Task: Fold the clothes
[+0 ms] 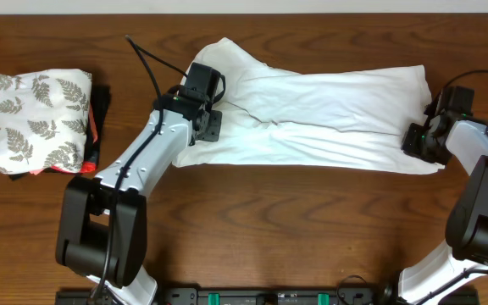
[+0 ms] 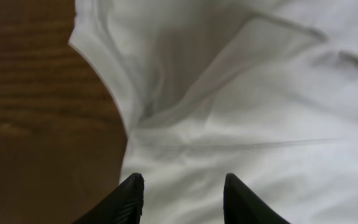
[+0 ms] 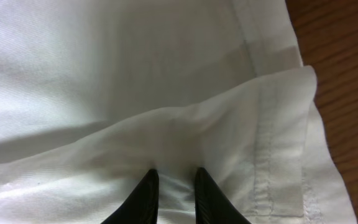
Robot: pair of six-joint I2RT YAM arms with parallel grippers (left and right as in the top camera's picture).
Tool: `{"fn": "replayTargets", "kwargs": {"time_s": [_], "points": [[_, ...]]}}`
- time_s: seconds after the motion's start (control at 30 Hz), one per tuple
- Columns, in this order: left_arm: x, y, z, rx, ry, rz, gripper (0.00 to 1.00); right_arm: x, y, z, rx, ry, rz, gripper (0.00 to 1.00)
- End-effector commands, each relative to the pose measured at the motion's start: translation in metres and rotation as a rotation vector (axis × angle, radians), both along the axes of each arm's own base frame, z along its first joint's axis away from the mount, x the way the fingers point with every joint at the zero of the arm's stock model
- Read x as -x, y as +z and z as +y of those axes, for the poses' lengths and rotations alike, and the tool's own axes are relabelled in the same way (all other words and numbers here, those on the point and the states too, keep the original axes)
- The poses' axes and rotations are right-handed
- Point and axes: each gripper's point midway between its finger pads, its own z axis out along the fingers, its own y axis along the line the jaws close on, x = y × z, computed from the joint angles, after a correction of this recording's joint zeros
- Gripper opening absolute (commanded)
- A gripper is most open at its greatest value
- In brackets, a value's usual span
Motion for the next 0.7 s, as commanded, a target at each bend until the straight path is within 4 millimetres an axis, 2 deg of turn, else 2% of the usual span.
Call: {"fn": "replayTargets", "kwargs": {"time_s": [0.0, 0.17, 0.43, 0.53, 0.67], "points": [[0.006, -0.019, 0.001, 0.020, 0.019, 0.018, 0.41, 0.057, -0.045, 0.001, -0.006, -0.045, 0.219, 0.19], [0.020, -0.046, -0.013, 0.096, -0.016, 0.077, 0.41, 0.057, -0.045, 0.003, -0.017, -0.044, 0.218, 0.18], [0.041, -0.093, -0.006, 0.053, -0.008, 0.206, 0.41, 0.058, -0.045, 0.006, -0.034, -0.042, 0.220, 0.18], [0.065, -0.105, -0.002, 0.039, -0.006, 0.320, 0.41, 0.059, -0.045, 0.007, -0.035, -0.041, 0.224, 0.18], [0.109, -0.105, 0.013, -0.018, 0.006, 0.498, 0.41, 0.058, -0.045, 0.006, -0.034, -0.042, 0.221, 0.18]]}}
